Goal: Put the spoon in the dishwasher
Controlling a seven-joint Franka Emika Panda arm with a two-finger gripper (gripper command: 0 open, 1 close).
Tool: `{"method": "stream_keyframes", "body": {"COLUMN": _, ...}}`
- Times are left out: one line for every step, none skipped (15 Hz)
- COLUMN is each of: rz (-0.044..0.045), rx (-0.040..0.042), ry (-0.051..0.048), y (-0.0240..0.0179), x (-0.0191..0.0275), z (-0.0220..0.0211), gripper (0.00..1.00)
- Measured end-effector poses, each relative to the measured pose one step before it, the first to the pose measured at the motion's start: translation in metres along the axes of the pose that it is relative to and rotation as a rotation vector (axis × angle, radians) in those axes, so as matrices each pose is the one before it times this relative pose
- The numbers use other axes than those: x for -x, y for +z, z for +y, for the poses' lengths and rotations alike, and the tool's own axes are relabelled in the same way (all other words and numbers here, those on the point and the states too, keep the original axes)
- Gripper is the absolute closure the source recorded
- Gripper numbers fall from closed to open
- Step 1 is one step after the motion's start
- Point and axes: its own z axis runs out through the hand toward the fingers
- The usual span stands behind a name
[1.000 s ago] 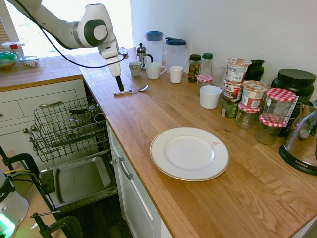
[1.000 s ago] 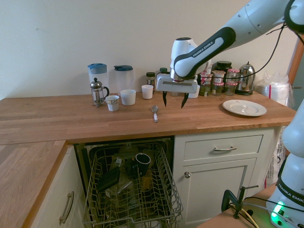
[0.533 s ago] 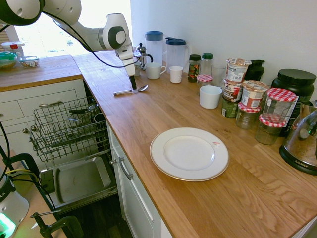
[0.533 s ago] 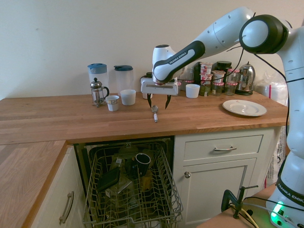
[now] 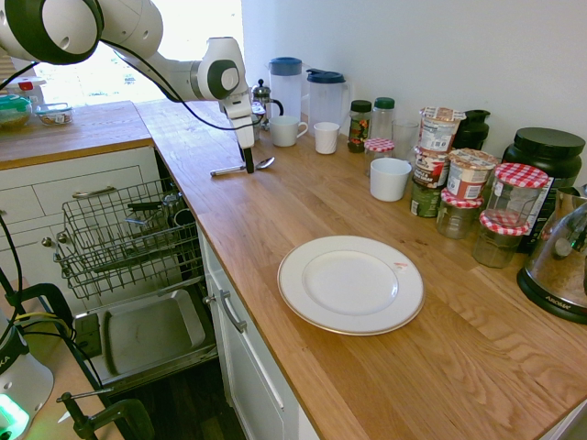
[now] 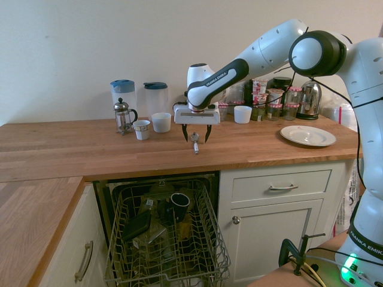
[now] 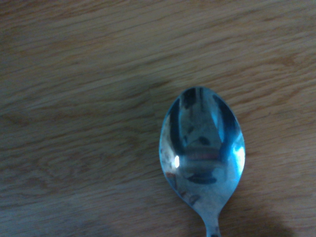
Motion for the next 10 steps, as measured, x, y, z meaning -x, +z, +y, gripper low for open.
{"method": "stream_keyframes", "body": {"rz": 0.00088, "rx": 0.00037, "ry": 0.00013, "y": 0.00042, "x": -0.00093, "z": -0.00014, "gripper": 1.0}}
{"method": "stream_keyframes", "body": {"rz": 0.00149, "rx": 0.00013, "ry": 0.0008, "y": 0.00013, "x": -0.00057, "z": -0.00004, "gripper": 1.0}}
{"method": "stream_keyframes", "body": {"rz": 0.00016, "rx": 0.00041, "ry": 0.00145, "y": 0.0002, "x": -0.00058, "z": 0.00003, "gripper": 1.0}}
{"method": "stream_keyframes", "body": {"rz": -0.00236, "rx": 0.0004, "ry": 0.00041, "y": 0.00006, "x": -0.00004, "z": 0.00002, "gripper": 1.0}}
{"method": "stream_keyframes", "body": {"rz": -0.00712, "rx": 0.00119, "ry": -0.00187, "y": 0.00028, "x": 0.00047, "z": 0.00007, "gripper": 1.0}}
{"method": "stream_keyframes", "body": {"rz": -0.00807, "rx": 0.00131, "ry": -0.00432, "y": 0.00035, "x": 0.00041, "z": 0.00008, "gripper": 1.0}}
{"method": "stream_keyframes", "body": {"rz": -0.00688, "rx": 0.00115, "ry": -0.00226, "y": 0.00035, "x": 0.0003, "z": 0.00007, "gripper": 1.0}}
{"method": "stream_keyframes", "body": {"rz": -0.00309, "rx": 0.00214, "ry": -0.00268, "y": 0.00122, "x": 0.00019, "z": 0.00018, "gripper": 1.0}}
{"method": "stream_keyframes", "body": {"rz": -0.00135, "rx": 0.00192, "ry": -0.00093, "y": 0.00114, "x": -0.00019, "z": 0.00018, "gripper": 1.0}}
{"method": "stream_keyframes", "body": {"rz": -0.0025, "rx": 0.00025, "ry": -0.00005, "y": 0.00003, "x": -0.00006, "z": 0.0, "gripper": 1.0}}
